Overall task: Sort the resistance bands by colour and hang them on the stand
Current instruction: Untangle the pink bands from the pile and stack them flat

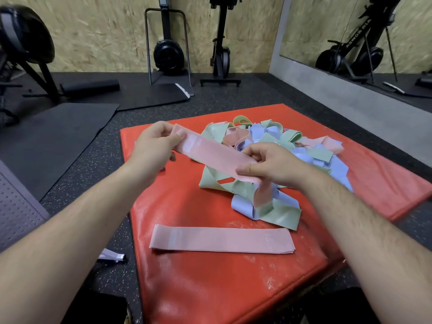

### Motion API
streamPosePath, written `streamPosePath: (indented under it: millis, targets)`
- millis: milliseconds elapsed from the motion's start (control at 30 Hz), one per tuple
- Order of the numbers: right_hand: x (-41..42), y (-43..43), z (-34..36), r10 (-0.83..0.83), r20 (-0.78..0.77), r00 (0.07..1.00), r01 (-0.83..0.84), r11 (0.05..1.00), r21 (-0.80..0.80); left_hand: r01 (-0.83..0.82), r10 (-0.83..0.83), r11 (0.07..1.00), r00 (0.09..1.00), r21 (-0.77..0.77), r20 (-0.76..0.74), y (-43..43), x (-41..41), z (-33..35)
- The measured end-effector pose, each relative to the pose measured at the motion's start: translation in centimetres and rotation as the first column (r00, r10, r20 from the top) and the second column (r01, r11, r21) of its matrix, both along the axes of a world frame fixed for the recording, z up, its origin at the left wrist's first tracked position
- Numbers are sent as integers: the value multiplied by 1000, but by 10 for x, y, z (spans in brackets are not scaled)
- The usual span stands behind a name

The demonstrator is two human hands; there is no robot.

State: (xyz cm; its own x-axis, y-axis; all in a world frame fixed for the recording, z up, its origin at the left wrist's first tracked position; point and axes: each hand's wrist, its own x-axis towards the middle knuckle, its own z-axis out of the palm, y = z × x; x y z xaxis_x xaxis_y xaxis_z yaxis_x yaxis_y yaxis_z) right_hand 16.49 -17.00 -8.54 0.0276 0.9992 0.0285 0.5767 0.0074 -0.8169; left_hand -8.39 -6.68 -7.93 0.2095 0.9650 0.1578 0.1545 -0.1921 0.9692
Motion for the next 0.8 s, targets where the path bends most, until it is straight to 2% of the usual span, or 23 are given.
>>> streamPosePath:
  millis: [167,333,500,800]
  targets:
    - [23,-20,-5,-65,195,979,90,988,-122,-7,8,998,1000,-56,20,0,-22,-9]
    - [43,-44,-3,-115,208,971,153,972,-178,26,-44,991,990,-128,-137,-7,-46,-19]
    - [50,-63,-11,-117,79,990,134,955,-265,106,-165,961,960,-254,-225,-19,-62,-34]
    - [47,-87,-42,-87,163,983,137,937,-322,97,-211,944,912,-315,-352,-50,-77,-61]
